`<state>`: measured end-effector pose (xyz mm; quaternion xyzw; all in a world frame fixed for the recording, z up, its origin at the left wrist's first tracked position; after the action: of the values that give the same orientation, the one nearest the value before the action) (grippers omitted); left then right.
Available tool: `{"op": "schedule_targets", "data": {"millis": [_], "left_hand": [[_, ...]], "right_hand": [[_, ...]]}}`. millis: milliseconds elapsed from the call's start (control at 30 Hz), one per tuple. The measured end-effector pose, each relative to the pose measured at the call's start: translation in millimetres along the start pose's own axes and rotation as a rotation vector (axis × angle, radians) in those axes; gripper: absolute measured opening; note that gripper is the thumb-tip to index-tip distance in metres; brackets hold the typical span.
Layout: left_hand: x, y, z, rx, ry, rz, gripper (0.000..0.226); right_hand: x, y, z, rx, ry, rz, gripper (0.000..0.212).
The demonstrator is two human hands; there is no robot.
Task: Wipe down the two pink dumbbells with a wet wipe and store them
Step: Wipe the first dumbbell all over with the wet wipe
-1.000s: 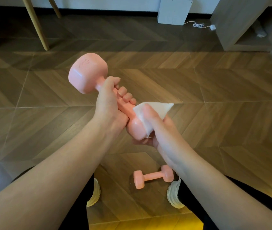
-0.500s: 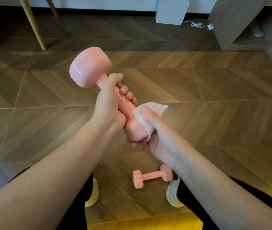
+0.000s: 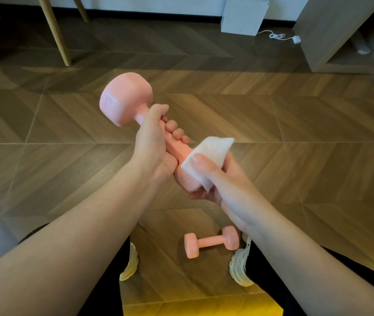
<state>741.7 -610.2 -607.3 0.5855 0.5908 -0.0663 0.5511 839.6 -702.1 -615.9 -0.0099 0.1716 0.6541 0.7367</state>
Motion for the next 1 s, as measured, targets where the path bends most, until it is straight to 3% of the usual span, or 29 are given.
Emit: {"op": "schedule_targets", "data": {"millis": [200,333,533,700,800,1000], "left_hand": [[2.1,2.7,-3.1,-0.013,-0.003,0.012,0.03],[-0.3,5.8,-1.9,0.027,0.006,0.052,0.03],[-4.0,15.8,3.6,0.122,0.033,0.102,0.033],[-2.9,16.9,-3.3,0.064,0.026,0.136,0.036],[-4.6,17.7,-1.9,0.069,0.018,0.181,0.035],[-6.3,20.1,-0.4,0.107,0.065,0.166,0.029]], "right_hand": [[1.3,3.4,3.7,0.171,0.006,0.026,0.044],[-4.3,4.8,5.4,0.192,0.01,0.079,0.051],[-4.3,3.4,0.4,0.2,0.084,-0.053,0.045],[-9.4,7.1,10.5,0.438,0.064,0.13,0.062],[-11.7,11.3,5.2,0.376,0.102,0.17,0.067],[-4.9,8.1,2.9,0.326,0.116,0.05,0.069]]}}
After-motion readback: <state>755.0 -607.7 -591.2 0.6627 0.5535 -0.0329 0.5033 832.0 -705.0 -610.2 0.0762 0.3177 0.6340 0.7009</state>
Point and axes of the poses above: each hand's wrist, its own x-axis towards the middle knuckle, its own y-axis out of the palm, z = x × y, the point moved 8 cm from there along x, towards the middle knuckle, and after that the axes turned 14 degrees about -y, right-handed, at the moved point
